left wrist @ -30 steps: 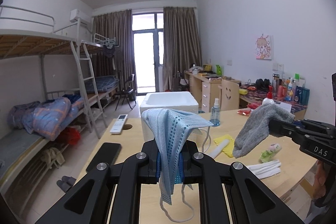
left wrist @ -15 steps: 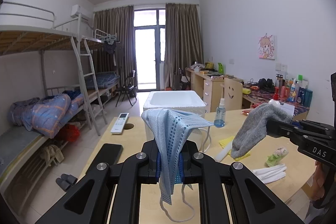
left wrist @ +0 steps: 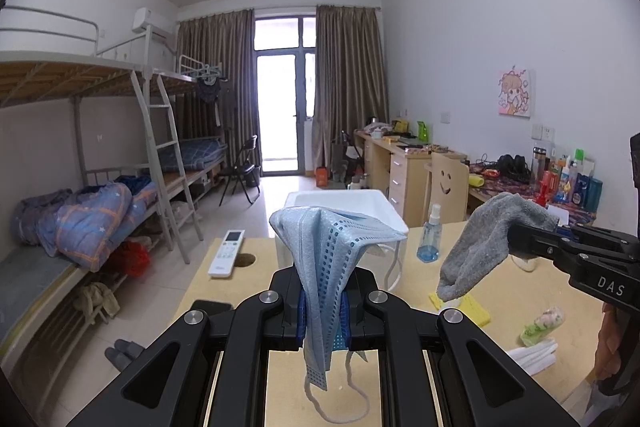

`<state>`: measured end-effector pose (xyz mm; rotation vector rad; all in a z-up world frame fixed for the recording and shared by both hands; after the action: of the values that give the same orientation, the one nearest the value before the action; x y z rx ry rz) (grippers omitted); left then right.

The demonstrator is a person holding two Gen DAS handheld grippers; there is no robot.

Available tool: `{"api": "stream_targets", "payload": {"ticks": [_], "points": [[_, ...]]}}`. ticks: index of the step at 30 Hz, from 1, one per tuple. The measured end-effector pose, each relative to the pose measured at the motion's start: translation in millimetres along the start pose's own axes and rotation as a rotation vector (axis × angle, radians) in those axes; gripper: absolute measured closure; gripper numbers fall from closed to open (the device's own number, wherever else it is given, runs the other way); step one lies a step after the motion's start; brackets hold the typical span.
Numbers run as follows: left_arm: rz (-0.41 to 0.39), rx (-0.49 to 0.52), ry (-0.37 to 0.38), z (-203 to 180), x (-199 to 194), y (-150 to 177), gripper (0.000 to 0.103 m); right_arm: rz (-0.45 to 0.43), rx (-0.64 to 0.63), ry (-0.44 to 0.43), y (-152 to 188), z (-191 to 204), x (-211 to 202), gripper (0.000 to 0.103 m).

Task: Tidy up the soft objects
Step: 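Lift the mask and sock and carry both toward the white foam box, then lower the mask into the foam box and open the left gripper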

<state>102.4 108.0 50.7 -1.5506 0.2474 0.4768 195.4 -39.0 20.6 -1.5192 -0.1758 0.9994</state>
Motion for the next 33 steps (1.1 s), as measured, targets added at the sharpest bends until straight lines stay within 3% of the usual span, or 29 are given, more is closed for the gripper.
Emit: {"api": "stream_targets", "payload": {"ticks": [11, 18, 33], "points": [[-0.024, 0.008, 0.001, 4, 16, -30, 0.09, -0.003, -0.012, 0.007, -31, -2, 14, 0.082], [0.0, 0.003, 0.041, 6, 36, -48, 0.09, -0.008, -0.027, 0.019, -49, -1, 26, 0.082], [-0.017, 0.01, 0.031, 8, 62, -78, 0.09, -0.024, -0.049, 0.0, -76, -4, 50, 0.082]]}}
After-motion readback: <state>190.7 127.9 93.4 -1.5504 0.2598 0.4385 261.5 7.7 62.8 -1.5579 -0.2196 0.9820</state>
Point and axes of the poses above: each gripper's, at about its wrist camera, not at the fingertips, and x roughly the way its jaws point, z to its left, y to its underside, the point moved 3 cm from there along x, roughly the way its jaws point, and after that the axes turned 10 degrees about z, right-handed, at the moved point
